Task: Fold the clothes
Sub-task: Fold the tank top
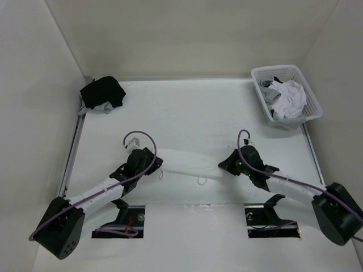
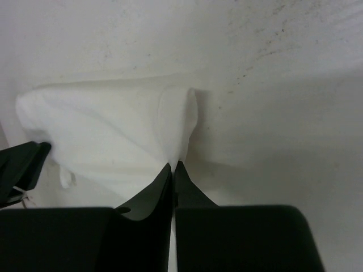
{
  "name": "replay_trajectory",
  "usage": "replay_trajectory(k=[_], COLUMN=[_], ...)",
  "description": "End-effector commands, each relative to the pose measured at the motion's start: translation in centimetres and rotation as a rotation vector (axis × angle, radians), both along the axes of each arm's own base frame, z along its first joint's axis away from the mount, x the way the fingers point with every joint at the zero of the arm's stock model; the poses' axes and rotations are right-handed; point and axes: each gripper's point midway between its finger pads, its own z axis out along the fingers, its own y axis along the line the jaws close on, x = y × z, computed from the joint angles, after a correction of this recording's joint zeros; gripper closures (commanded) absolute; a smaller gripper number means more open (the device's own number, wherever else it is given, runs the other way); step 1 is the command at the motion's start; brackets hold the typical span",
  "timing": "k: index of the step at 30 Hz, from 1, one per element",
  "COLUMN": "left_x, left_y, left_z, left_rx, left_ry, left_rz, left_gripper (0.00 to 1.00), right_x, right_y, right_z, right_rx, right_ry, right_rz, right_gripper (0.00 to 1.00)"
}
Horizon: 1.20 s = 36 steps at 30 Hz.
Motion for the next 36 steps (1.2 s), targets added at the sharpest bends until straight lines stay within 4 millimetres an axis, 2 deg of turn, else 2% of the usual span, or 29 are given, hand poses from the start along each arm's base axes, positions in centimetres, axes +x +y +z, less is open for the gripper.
replay_trajectory(k=[1,4,6,10,15,21,26,29,31,33,34,36], left_x=[0.2,0.3,0.3,0.3,0.5,0.8,0.8,0.7,0.6,0.6,0.6,0.6], left_y=[-0.5,-0.7,-0.3,0.7,1.7,2.3,3.5,3.9,4.1,4.3,4.4,4.5], left_z=[1.8,4.0,4.5,5.3,6.6,7.5,7.1,6.9,6.9,7.0,7.2,7.7], left_rx=[-0.035,-0.049,-0.043,-0.029,-0.04,-0.044,-0.053,-0.064,-0.066,-0.064,-0.063,-0.061], left_ry=[-0.052,-0.097,-0.101,-0.113,-0.14,-0.159,-0.151,-0.149,-0.15,-0.152,-0.157,-0.17], left_rz=[-0.018,-0.021,-0.014,-0.001,0.027,0.029,0.058,0.06,0.061,0.063,0.065,0.063], left_gripper=[0.67,0.67,0.67,0.66,0.66,0.66,0.66,0.66,0.66,0.66,0.66,0.66], right_x=[0.0,-0.7,-1.4,-2.0,-0.7,2.3,3.4,3.6,3.7,3.4,3.3,2.9], right_y=[-1.2,-2.8,-2.7,0.0,4.8,11.5,16.9,20.3,21.9,23.6,24.4,26.0], right_z=[2.5,5.1,7.1,10.9,12.8,12.3,11.0,9.6,8.2,7.5,7.6,9.1], right_rx=[-0.006,-0.078,-0.098,-0.101,-0.139,-0.189,-0.2,-0.2,-0.209,-0.194,-0.173,-0.095], right_ry=[-0.062,-0.097,-0.113,-0.136,-0.126,-0.081,-0.042,-0.017,0.004,0.004,-0.007,-0.06], right_rz=[-0.039,-0.042,-0.006,0.063,0.106,0.164,0.237,0.286,0.306,0.335,0.346,0.375], right_gripper=[0.97,0.97,0.96,0.96,0.96,0.94,0.93,0.9,0.86,0.75,0.7,0.58])
